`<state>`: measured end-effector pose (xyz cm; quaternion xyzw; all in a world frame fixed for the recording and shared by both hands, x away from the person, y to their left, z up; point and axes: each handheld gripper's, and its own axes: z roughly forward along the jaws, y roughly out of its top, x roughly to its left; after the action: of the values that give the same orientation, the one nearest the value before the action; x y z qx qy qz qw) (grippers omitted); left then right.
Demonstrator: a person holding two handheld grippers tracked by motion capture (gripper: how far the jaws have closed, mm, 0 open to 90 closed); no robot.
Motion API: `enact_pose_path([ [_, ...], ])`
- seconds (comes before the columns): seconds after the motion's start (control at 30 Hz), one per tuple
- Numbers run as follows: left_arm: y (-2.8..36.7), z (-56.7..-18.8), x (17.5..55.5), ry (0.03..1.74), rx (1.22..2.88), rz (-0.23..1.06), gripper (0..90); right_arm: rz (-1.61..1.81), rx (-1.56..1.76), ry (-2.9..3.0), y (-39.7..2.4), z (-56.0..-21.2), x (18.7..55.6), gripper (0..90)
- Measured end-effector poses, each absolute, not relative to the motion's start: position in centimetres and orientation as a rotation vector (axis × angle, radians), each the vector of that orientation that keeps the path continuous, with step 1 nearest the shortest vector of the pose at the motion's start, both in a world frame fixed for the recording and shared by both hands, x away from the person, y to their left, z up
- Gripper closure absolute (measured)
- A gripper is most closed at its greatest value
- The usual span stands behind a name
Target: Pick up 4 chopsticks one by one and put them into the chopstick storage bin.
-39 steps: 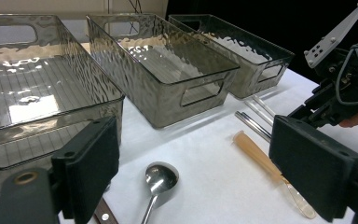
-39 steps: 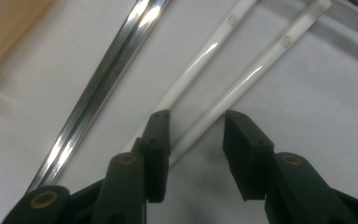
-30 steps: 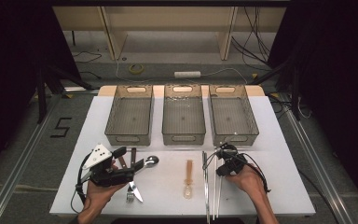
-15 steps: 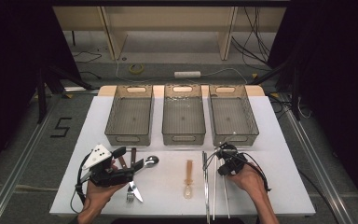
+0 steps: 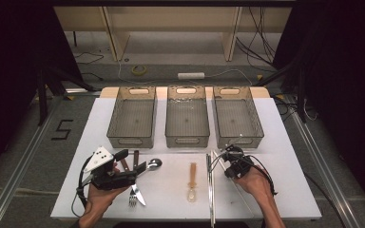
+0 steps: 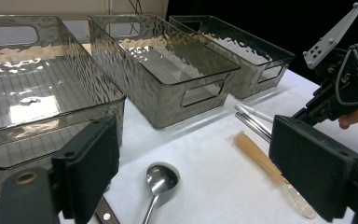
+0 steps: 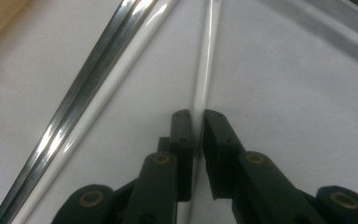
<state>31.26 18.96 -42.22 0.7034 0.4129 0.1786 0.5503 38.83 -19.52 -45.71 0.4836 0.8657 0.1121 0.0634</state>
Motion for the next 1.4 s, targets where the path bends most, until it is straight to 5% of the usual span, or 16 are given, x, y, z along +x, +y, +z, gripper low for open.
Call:
enact_pose_path([
  [0.73, 18.7, -42.3, 31.5, 0.967, 1.693, 0.412, 15.5, 0.452, 1.377, 2.639, -20.2, -43.8, 38.3, 85.4],
  [1.4, 13.5, -42.3, 32.8, 0.745, 1.998, 0.283, 15.6, 0.582, 0.876, 2.859, -14.3, -40.0, 34.2, 85.3],
])
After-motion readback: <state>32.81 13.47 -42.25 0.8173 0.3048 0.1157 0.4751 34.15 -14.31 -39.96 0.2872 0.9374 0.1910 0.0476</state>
